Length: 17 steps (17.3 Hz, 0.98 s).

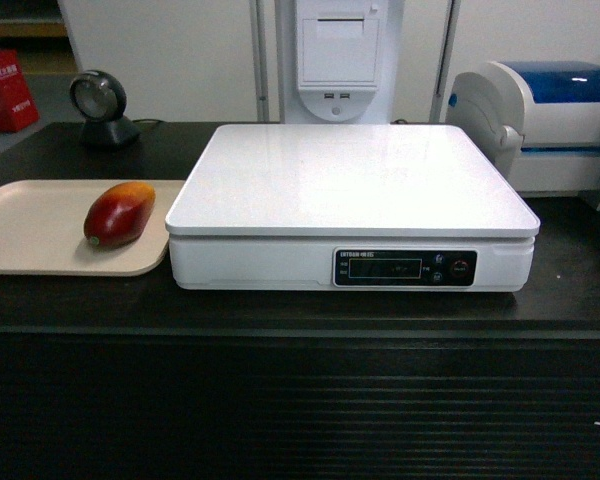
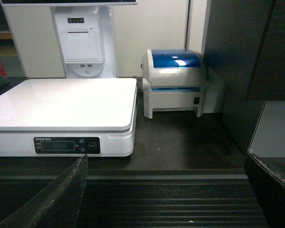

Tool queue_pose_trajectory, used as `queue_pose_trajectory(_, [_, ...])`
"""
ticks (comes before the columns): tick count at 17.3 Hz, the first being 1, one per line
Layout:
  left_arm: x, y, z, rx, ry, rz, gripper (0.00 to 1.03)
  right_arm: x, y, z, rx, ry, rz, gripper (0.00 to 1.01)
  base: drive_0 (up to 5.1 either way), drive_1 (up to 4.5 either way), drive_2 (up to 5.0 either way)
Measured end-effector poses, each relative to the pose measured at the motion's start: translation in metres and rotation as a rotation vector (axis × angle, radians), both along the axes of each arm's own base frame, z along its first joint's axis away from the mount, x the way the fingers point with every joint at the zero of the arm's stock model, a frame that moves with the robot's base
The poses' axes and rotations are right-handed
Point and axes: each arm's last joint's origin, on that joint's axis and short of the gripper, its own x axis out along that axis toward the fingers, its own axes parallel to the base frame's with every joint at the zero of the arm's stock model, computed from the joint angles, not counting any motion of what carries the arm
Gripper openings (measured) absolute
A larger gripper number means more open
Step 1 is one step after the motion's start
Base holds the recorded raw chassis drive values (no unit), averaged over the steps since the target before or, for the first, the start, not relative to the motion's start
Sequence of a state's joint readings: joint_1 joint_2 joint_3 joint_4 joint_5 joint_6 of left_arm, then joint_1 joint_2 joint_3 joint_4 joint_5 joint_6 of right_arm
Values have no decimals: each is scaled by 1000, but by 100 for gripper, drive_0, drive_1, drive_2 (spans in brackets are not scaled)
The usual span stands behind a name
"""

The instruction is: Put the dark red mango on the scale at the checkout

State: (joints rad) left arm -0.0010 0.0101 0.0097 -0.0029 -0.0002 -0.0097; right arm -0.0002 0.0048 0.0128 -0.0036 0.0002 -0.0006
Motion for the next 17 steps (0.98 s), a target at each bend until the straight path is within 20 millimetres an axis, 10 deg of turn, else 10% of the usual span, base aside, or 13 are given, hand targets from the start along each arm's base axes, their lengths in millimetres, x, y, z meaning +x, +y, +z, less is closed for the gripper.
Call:
queue_pose_trajectory(10, [32,16,34,-39,97,148,98,0,0,0,0,0,0,98,0,0,0])
queue_pose_trajectory(17, [165,40,38,-62,184,-22,98,0,0,0,0,0,0,98,0,0,0])
